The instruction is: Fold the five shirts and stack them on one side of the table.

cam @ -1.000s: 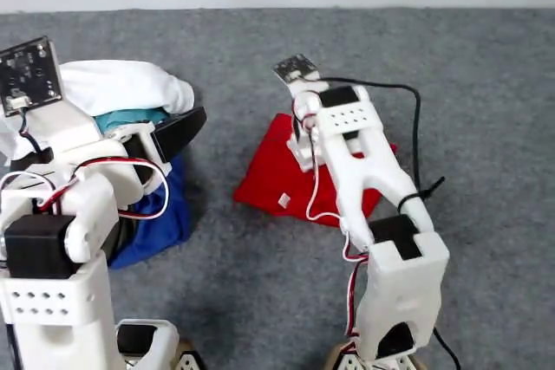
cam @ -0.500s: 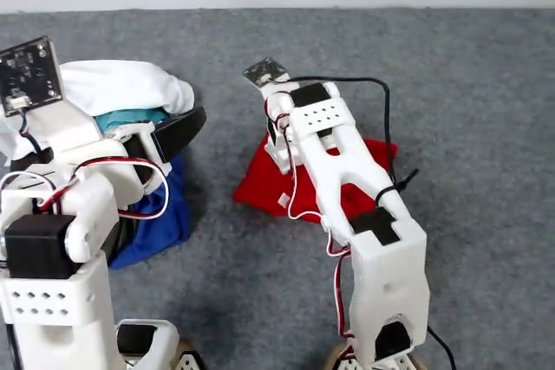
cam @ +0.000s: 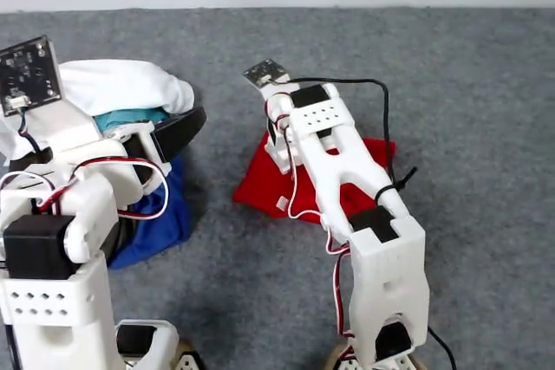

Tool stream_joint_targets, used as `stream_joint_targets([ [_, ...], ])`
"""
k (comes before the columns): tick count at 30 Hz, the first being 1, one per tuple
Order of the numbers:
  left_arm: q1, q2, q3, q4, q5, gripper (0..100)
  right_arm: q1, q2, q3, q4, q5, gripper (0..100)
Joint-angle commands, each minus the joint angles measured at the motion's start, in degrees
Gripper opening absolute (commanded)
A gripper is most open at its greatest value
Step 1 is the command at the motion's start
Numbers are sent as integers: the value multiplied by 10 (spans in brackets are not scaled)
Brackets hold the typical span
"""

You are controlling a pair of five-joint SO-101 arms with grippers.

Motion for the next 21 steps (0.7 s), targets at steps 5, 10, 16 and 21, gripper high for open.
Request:
stream_joint_targets([
  [5,1,-7,-1,-4,-4,382,44,-10,-21,-3,8,9],
  [10,1,-7,-1,-4,-4,382,43,-12,-21,2,8,9],
  [16,1,-7,-1,-4,-4,382,41,-57,-22,50,6,9],
  [21,1,-7,-1,-4,-4,382,41,-126,-18,123,4,9],
])
